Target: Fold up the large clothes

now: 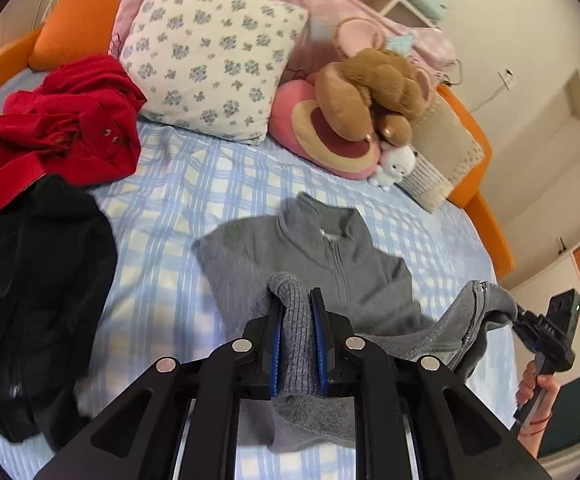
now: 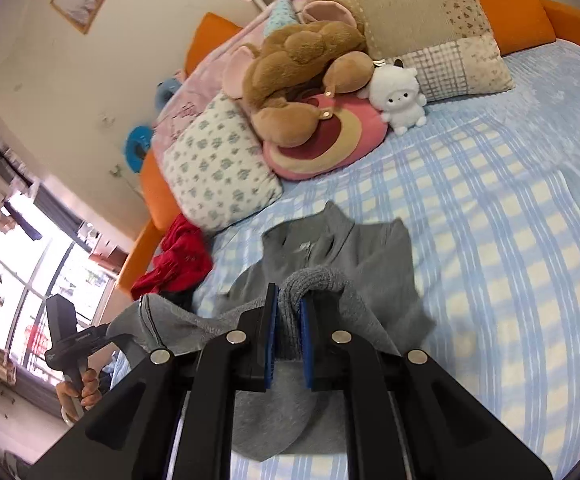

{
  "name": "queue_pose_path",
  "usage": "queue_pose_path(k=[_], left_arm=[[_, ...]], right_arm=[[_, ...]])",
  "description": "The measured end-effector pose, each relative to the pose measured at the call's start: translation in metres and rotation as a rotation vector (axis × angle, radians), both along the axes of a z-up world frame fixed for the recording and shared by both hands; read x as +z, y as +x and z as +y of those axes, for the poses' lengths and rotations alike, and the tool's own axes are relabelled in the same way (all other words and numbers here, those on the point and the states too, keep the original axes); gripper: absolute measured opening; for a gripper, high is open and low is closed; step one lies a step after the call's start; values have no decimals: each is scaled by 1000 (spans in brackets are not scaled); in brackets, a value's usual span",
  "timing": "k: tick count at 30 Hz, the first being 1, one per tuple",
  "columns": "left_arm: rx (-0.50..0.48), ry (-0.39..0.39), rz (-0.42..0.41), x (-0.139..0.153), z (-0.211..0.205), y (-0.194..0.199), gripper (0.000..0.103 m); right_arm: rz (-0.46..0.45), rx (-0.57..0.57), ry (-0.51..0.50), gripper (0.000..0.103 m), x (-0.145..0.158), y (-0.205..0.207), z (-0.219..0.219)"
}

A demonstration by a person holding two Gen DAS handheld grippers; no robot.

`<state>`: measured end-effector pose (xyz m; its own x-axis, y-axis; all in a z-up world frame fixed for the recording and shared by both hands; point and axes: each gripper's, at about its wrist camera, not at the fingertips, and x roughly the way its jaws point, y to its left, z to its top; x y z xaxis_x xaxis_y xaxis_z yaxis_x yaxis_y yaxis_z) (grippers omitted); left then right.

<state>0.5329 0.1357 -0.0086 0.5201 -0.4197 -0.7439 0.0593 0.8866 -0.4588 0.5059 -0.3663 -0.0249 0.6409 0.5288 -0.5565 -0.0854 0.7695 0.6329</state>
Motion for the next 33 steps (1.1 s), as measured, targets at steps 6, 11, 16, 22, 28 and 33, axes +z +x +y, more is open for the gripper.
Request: queue_pose_path(k=[6, 11, 16, 22, 28, 33], left_arm=[[56, -85, 95, -35, 6, 95, 19], [120, -51, 162, -85, 2, 158, 21], [140, -32, 219, -134, -2, 191, 28], [160, 22, 198, -154, -2, 186, 91], [120, 105, 43, -93, -1, 155, 93], [-136, 429, -28, -74, -90, 129, 93]], right_arm=[[67, -77, -46, 11, -29, 90, -1], [145, -154, 18, 11, -80, 144, -12], [183, -172, -69, 12, -122, 176, -5], [123, -182, -259, 97, -122, 176, 8], [23, -104, -474, 97, -67, 151, 30], [76, 81, -691, 97, -72, 141, 106]])
